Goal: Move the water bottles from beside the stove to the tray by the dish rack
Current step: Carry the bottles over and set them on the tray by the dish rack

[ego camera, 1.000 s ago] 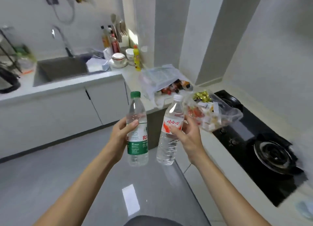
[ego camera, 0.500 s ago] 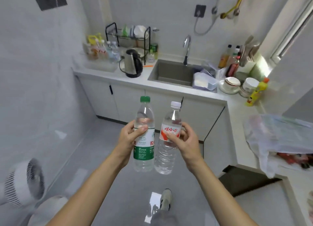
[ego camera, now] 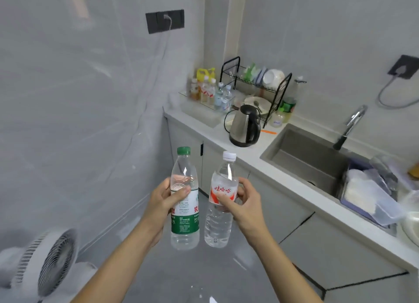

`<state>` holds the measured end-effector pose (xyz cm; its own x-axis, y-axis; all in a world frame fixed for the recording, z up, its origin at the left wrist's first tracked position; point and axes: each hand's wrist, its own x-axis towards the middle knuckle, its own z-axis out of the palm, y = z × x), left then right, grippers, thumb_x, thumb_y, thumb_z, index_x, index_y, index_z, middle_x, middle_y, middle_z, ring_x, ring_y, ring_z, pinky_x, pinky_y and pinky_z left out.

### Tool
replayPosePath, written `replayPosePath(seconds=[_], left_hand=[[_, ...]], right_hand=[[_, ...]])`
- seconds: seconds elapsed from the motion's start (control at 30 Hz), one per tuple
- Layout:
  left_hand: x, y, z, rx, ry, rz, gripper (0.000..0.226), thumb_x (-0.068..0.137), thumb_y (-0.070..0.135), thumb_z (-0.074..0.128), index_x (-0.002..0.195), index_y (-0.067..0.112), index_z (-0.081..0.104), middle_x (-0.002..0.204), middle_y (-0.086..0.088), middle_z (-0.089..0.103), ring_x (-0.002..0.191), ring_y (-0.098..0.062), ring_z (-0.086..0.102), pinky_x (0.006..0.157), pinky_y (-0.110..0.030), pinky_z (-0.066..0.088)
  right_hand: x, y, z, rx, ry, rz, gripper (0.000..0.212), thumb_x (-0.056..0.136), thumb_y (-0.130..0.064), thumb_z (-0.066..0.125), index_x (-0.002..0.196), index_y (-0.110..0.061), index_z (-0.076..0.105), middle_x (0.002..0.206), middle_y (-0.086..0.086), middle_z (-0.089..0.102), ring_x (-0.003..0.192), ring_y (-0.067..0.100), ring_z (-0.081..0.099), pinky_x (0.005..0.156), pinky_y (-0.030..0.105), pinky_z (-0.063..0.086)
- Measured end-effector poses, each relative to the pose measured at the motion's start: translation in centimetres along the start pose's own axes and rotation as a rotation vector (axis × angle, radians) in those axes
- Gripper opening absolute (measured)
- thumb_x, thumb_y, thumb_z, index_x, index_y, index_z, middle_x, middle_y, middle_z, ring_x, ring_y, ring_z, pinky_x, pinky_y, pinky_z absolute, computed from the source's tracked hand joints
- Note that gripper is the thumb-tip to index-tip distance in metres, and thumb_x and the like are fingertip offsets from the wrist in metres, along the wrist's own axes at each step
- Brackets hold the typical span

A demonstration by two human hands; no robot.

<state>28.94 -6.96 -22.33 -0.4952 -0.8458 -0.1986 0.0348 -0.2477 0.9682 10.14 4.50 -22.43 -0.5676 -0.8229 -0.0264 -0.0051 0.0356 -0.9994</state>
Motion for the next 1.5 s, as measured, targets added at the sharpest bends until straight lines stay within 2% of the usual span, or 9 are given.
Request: replayPosePath(seconds=[0.3,0.47,0.63,0.8,1.03,1.13,1.27,1.37,1.5], left_hand=[[18.8,2.5,-5.6,0.031,0.128,0.011,0.027,0.088,0.007,0.078,0.113,0.014,0.072,0.102,-0.007,0.081,0.096,-0.026,0.079,0.081,-0.036,0.059],[31.0,6.7,-7.7,0.133,0.045,0.016,0.030,0.086,0.005,0.081,0.112,0.014,0.070,0.098,-0.004,0.082,0.089,-0.017,0.079,0.081,-0.036,0.057],[41.1,10.3,-8.6,0.209,-0.016,0.031,0.039,0.083,0.009,0.086,0.117,0.016,0.069,0.099,-0.006,0.081,0.095,-0.021,0.078,0.085,-0.037,0.059],[50.2,12.0,-8.0,0.254,-0.044,0.028,0.044,0.080,0.014,0.090,0.118,0.018,0.068,0.101,-0.003,0.080,0.093,-0.014,0.077,0.081,-0.032,0.057],[63.7,13.8,-5.8,0.398,-0.045,0.044,0.070,0.053,0.051,0.090,0.118,0.036,0.068,0.108,-0.001,0.077,0.103,-0.019,0.074,0.088,-0.039,0.060],[69.1,14.9,-3.6,0.408,-0.027,0.064,0.066,0.053,0.050,0.089,0.114,0.036,0.069,0.106,0.003,0.078,0.103,-0.018,0.074,0.089,-0.039,0.060],[75.4,15.5,-0.5,0.442,-0.069,0.094,0.053,0.061,0.039,0.092,0.108,0.033,0.069,0.101,0.004,0.079,0.100,-0.020,0.074,0.087,-0.042,0.061],[79.5,14.7,1.5,0.482,-0.164,0.103,0.052,0.066,0.029,0.094,0.110,0.028,0.066,0.103,0.008,0.080,0.099,-0.011,0.075,0.084,-0.035,0.061],[84.1,11.8,3.7,0.577,-0.324,0.143,0.054,0.070,0.014,0.096,0.110,0.032,0.065,0.100,0.013,0.079,0.091,0.004,0.073,0.074,-0.012,0.054]], right_hand=[[20.3,0.9,6.7,-0.061,-0.065,-0.003,0.043,0.082,-0.012,0.089,0.118,-0.019,0.065,0.102,0.002,0.080,0.098,0.017,0.076,0.078,0.029,0.062],[31.5,0.2,9.5,-0.098,0.014,-0.013,0.046,0.081,-0.013,0.091,0.119,-0.019,0.065,0.105,0.001,0.079,0.100,0.019,0.076,0.091,0.044,0.063],[40.5,-0.9,10.9,-0.112,0.077,-0.028,0.047,0.082,-0.018,0.091,0.121,-0.021,0.064,0.100,-0.001,0.079,0.094,0.013,0.074,0.083,0.030,0.062],[49.3,-0.7,11.0,-0.102,0.126,-0.039,0.048,0.082,-0.018,0.090,0.121,-0.023,0.063,0.101,0.001,0.079,0.096,0.019,0.075,0.086,0.034,0.062],[62.2,0.0,9.6,-0.069,0.185,-0.071,0.047,0.082,-0.024,0.091,0.119,-0.031,0.062,0.098,0.004,0.077,0.096,0.029,0.070,0.080,0.032,0.061],[67.3,0.1,8.4,-0.088,0.192,-0.092,0.047,0.081,-0.024,0.092,0.117,-0.033,0.063,0.099,0.004,0.076,0.096,0.030,0.069,0.086,0.048,0.062],[72.5,0.5,6.5,-0.145,0.195,-0.069,0.051,0.080,-0.023,0.093,0.118,-0.030,0.060,0.105,0.001,0.075,0.098,0.020,0.071,0.087,0.039,0.061],[75.1,1.8,5.2,-0.239,0.207,-0.042,0.055,0.078,-0.032,0.094,0.119,-0.037,0.058,0.114,-0.008,0.074,0.107,0.016,0.071,0.096,0.038,0.058],[76.3,4.3,4.5,-0.387,0.256,0.035,0.056,0.076,-0.042,0.093,0.118,-0.034,0.057,0.110,-0.013,0.072,0.099,0.012,0.069,0.092,0.043,0.058]])
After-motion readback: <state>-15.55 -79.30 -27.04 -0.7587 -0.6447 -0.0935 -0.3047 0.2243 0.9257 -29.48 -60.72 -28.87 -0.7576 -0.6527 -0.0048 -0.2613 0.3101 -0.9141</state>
